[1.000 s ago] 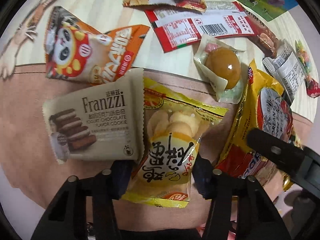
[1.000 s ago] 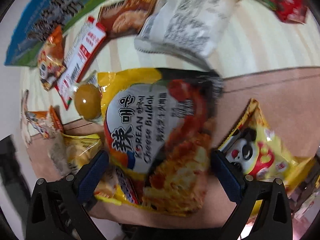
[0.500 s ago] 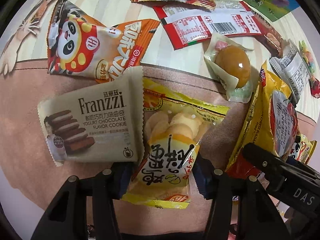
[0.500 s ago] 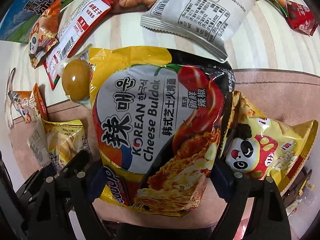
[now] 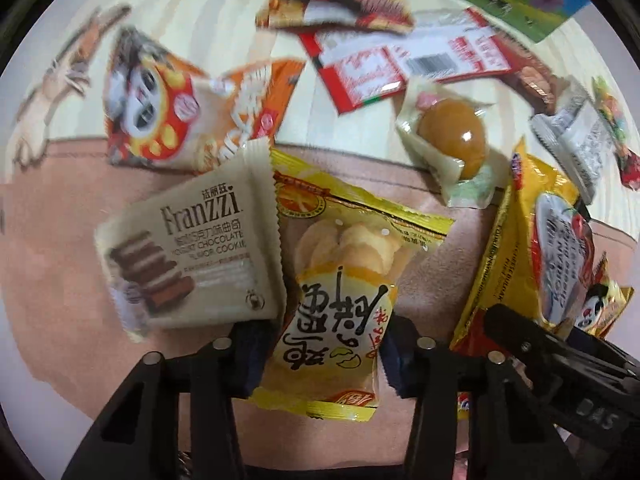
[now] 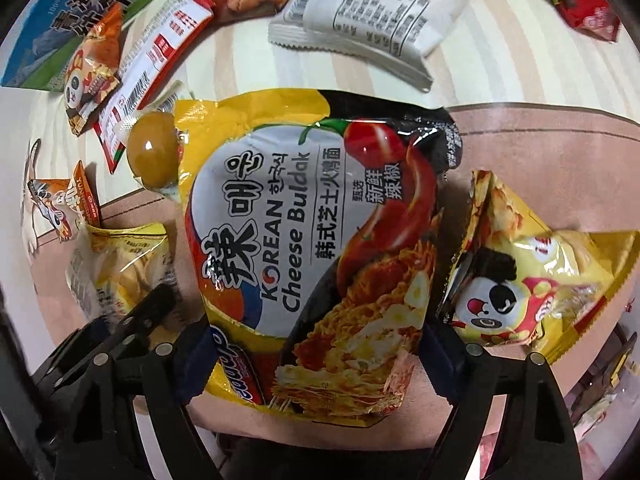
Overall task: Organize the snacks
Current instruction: 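Carry both bags into the cardboard box and open both tools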
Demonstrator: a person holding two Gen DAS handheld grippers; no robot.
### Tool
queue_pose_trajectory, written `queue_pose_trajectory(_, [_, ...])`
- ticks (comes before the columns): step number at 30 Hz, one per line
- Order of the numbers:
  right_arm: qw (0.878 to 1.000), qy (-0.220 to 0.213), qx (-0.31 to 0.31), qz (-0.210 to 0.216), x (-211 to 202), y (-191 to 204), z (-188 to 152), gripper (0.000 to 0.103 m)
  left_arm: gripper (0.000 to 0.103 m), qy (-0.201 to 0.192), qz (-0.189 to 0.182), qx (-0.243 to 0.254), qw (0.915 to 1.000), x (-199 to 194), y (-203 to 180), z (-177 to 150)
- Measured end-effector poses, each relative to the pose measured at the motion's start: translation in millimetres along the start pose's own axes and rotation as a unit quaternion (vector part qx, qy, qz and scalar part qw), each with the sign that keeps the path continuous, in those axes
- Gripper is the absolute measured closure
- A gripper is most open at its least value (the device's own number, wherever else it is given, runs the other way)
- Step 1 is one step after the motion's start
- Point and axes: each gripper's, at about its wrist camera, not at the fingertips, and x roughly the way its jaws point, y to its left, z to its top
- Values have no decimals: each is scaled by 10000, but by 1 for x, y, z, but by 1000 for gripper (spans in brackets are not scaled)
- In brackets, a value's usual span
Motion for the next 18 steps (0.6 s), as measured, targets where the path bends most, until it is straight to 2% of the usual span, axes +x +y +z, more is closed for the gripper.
queue_pose_trajectory(4, [9997, -193, 136, 25, -13, -6, -8, 16, 60, -192, -64, 161, 9997, -25, -1, -4])
queue_pose_trajectory(6, [9993, -308, 196, 71, -28, -9, -11, 16, 61, -250, -351, 223, 9988, -40, 2, -7])
queue_pose_trajectory(11, [9964, -746, 342, 194, -72, -16, -14, 16, 61, -496, -673, 404, 9957, -75, 9, 0])
queue_pose_trajectory(15, [9935, -1019, 354, 353, -118, -3, -24, 16, 61, -705, -957, 332, 9924, -109, 16, 16])
queue_pose_trajectory(18, [9912, -1210, 261, 459, -140, 14, -29, 16, 61, -943, -1018, 353, 9897, -133, 17, 25])
